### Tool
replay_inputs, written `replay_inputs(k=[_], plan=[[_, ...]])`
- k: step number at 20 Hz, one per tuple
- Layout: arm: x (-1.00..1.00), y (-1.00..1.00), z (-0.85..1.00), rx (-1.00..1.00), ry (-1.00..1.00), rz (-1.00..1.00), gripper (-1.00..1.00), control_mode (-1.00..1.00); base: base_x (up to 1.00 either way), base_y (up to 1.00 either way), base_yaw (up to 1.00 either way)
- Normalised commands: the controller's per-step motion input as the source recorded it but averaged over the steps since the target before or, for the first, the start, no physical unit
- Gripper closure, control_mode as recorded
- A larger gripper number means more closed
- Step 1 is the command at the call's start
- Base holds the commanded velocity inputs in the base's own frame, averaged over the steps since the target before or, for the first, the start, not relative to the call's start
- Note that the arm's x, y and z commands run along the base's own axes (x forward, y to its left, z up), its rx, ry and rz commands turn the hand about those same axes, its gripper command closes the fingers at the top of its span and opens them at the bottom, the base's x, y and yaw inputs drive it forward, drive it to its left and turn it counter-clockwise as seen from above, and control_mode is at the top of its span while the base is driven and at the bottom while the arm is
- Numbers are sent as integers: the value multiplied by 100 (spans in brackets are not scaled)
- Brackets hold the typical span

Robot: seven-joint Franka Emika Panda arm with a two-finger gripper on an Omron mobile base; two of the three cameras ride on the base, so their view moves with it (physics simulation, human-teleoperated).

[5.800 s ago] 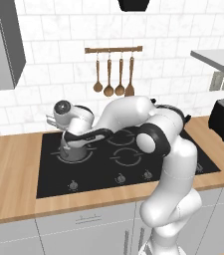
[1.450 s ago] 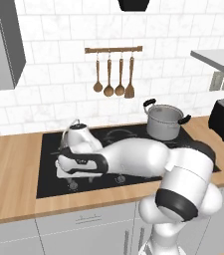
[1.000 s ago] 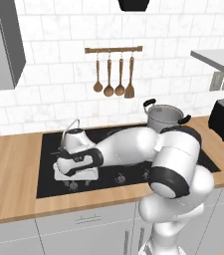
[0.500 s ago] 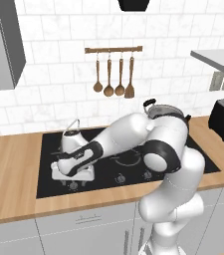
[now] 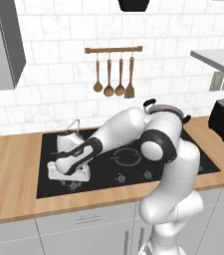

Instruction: Pick the kettle from the counter and place it on a stove burner. Then turn the burner on.

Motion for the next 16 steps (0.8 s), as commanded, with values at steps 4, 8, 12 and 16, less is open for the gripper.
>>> replay_inputs(k=[4,8,12,16], plan=[[-14,0,-25,0,4,-6,-100,-100,0,0,0],[-33,-6,-34,0,0,-2,-100,-100,0,0,0],[-38,-13,-38,0,0,0,-100,-100,0,0,0],[-35,-13,-40,0,0,0,-100,-100,0,0,0]])
